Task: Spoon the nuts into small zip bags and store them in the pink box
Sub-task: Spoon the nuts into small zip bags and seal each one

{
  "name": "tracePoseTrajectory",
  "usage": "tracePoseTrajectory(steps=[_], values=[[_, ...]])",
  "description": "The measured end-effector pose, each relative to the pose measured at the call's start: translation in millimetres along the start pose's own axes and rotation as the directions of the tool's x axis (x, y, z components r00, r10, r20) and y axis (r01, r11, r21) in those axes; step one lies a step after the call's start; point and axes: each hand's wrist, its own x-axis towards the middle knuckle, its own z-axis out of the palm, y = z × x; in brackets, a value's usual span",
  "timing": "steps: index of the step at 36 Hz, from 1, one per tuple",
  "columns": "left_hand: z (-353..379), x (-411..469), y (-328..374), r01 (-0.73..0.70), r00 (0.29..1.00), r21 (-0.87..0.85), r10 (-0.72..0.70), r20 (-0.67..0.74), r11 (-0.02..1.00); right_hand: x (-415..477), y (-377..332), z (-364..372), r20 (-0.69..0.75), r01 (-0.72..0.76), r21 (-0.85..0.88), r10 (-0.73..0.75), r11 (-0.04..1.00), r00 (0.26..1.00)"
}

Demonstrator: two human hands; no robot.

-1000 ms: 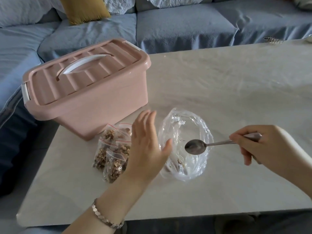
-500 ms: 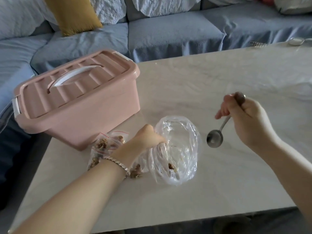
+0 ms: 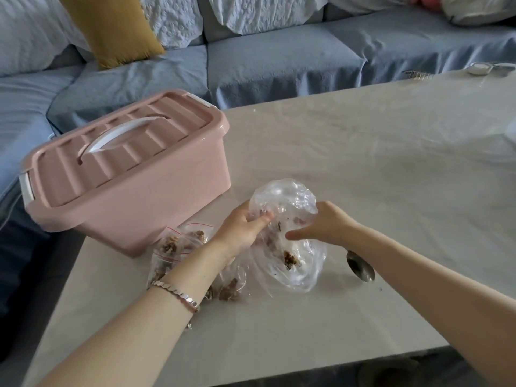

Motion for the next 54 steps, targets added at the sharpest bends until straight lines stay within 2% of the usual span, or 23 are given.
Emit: tracePoseTrajectory(steps=[5, 14, 18, 22, 25, 28, 30, 33, 36, 40, 44, 46, 48, 50, 51, 52, 54], values=[[-1.3, 0.9, 0.2, 0.006, 1.000, -0.066, -0.004, 0.016, 0.998, -5.0, -6.7, -9.8, 0.005, 0.030, 0.042, -0.030, 0.999, 1.000], [0.0, 0.5, 4.4, 0.047, 0.996, -0.292, -0.022, 0.087, 0.955, -13.1, -8.8, -16.5, -0.003, 0.043, 0.118, -0.043, 0.992, 0.999], [2.6, 6.2, -2.1, -0.005, 1.000, -0.120, 0.007, 0.011, 0.993, -12.5, -4.4, -17.4, -0.010, 0.073, 0.118, -0.072, 0.990, 0.997], [-1.1, 5.0, 0.2, -0.061, 0.997, 0.102, 0.066, -0.044, 0.993, -10.9, -2.2, -31.6, -0.165, 0.068, 0.122, -0.047, 0.990, 0.985], [-3.2, 3.6, 2.0, -0.009, 0.999, 0.269, 0.021, -0.041, 0.963, -10.2, -1.0, -42.8, -0.240, 0.080, 0.091, -0.056, 0.993, 0.969], [-4.3, -0.6, -2.0, 0.032, 0.999, 0.466, -0.028, -0.016, 0.884, -12.9, -1.0, -48.3, -0.252, 0.067, 0.003, -0.064, 0.998, 0.966], [-3.8, -1.5, -7.0, 0.019, 0.999, 0.519, 0.010, -0.054, 0.854, -15.2, -2.9, -48.5, -0.242, 0.049, -0.058, -0.061, 0.997, 0.968], [-2.2, -4.5, -7.9, -0.017, 0.986, 0.505, 0.100, -0.137, 0.863, -14.9, -2.6, -46.0, -0.247, 0.005, -0.039, -0.015, 0.999, 0.969], [-4.5, -12.7, -7.1, -0.182, 0.942, 0.476, 0.291, -0.167, 0.861, -14.1, -1.5, -44.0, -0.245, -0.051, 0.041, 0.060, 0.998, 0.968], [-9.1, -23.6, -14.4, -0.497, 0.819, 0.441, 0.572, -0.047, 0.748, -16.3, -0.3, -44.3, -0.191, -0.085, 0.101, 0.104, 0.991, 0.976], [-11.4, -22.4, -24.1, -0.616, 0.705, 0.447, 0.707, -0.054, 0.649, -18.7, 1.9, -45.3, -0.160, -0.085, 0.134, 0.106, 0.987, 0.981], [-12.9, -22.2, -25.2, -0.686, 0.633, 0.457, 0.774, -0.007, 0.566, -19.2, 2.9, -44.4, -0.147, -0.093, 0.135, 0.113, 0.986, 0.983], [-12.8, -19.4, -27.7, -0.713, 0.594, 0.513, 0.800, 0.081, 0.478, -19.0, 3.3, -43.1, -0.139, -0.104, 0.122, 0.121, 0.987, 0.983], [-9.0, -12.2, -31.8, -0.667, 0.620, 0.616, 0.771, 0.147, 0.420, -18.2, 3.5, -41.2, -0.130, -0.114, 0.099, 0.126, 0.989, 0.983], [-5.6, -9.0, -32.0, -0.612, 0.679, 0.662, 0.717, 0.160, 0.432, -18.3, 3.0, -40.0, -0.128, -0.119, 0.083, 0.129, 0.989, 0.983], [-2.6, -7.1, -30.0, -0.532, 0.767, 0.688, 0.625, 0.145, 0.494, -18.8, 2.5, -38.8, -0.128, -0.123, 0.065, 0.130, 0.990, 0.983], [2.2, -0.9, -25.5, -0.322, 0.923, 0.716, 0.373, 0.093, 0.620, -19.8, 1.6, -37.1, -0.133, -0.121, 0.032, 0.124, 0.992, 0.983]])
